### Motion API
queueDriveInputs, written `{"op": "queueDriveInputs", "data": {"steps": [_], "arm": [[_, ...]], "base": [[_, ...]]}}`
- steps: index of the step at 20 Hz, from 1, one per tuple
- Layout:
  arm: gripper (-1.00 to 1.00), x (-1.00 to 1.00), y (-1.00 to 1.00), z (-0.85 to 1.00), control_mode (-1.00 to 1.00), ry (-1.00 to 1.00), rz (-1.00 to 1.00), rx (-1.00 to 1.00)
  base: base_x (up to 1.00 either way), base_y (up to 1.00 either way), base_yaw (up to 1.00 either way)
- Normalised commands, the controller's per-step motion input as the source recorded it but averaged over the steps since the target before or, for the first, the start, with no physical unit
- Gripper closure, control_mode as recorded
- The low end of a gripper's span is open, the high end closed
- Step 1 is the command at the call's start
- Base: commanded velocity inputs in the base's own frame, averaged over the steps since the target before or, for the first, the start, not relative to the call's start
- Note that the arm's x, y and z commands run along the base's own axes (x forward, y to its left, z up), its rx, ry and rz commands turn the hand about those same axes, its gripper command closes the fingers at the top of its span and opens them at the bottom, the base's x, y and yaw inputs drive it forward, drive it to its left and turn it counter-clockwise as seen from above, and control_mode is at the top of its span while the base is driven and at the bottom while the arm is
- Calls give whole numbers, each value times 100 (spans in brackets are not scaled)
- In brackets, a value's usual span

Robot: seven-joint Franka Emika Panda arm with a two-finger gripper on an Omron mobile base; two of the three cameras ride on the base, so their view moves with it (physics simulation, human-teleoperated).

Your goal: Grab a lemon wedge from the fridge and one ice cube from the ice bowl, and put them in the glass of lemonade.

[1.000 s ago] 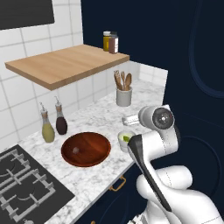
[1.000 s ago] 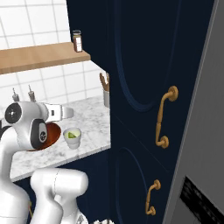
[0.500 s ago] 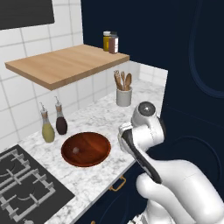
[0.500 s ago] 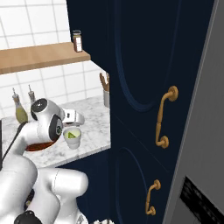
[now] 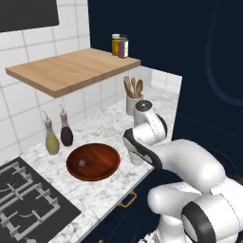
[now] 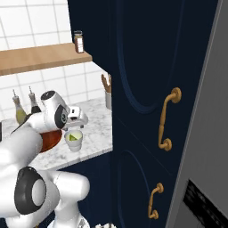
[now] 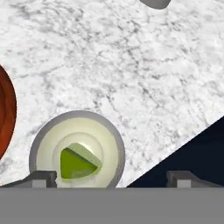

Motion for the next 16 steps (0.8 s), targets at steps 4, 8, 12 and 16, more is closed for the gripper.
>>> {"op": "queueDriveInputs", "data": {"steps": [4,8,12,16], "arm": [[-100,36,15,-86,-100,6,0,-14],[-100,-40,2,35,-100,-38,0,-1],[-100,-46,13,86,-100,-46,0,-2],[-100,-65,40,100,-100,-42,0,-4]], "base": [[0,0,0],[0,0,0],[0,0,0],[0,0,0]]}}
